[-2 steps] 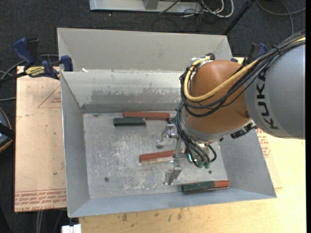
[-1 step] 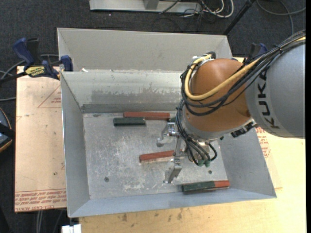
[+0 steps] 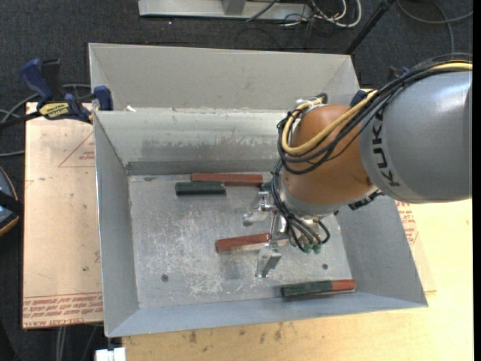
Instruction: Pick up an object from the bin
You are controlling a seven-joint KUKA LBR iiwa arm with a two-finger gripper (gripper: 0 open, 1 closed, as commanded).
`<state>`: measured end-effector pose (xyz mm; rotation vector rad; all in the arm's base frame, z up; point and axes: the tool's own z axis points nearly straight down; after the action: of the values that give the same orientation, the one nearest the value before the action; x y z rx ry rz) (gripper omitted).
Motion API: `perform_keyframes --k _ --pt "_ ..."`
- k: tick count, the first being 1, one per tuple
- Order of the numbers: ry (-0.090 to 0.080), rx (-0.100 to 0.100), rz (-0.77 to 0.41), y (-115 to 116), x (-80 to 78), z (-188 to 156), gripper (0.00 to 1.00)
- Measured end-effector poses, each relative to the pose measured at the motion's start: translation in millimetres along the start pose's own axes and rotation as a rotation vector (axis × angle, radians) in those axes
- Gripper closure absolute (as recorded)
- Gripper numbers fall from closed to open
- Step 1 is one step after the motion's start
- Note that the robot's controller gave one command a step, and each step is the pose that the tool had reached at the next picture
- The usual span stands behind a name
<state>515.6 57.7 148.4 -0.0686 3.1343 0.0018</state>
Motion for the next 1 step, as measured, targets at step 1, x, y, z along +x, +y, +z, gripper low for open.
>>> perform_keyframes --k 1 --pt "0.005 -0.003 0.003 -26.1 -32.5 77.6 0.0"
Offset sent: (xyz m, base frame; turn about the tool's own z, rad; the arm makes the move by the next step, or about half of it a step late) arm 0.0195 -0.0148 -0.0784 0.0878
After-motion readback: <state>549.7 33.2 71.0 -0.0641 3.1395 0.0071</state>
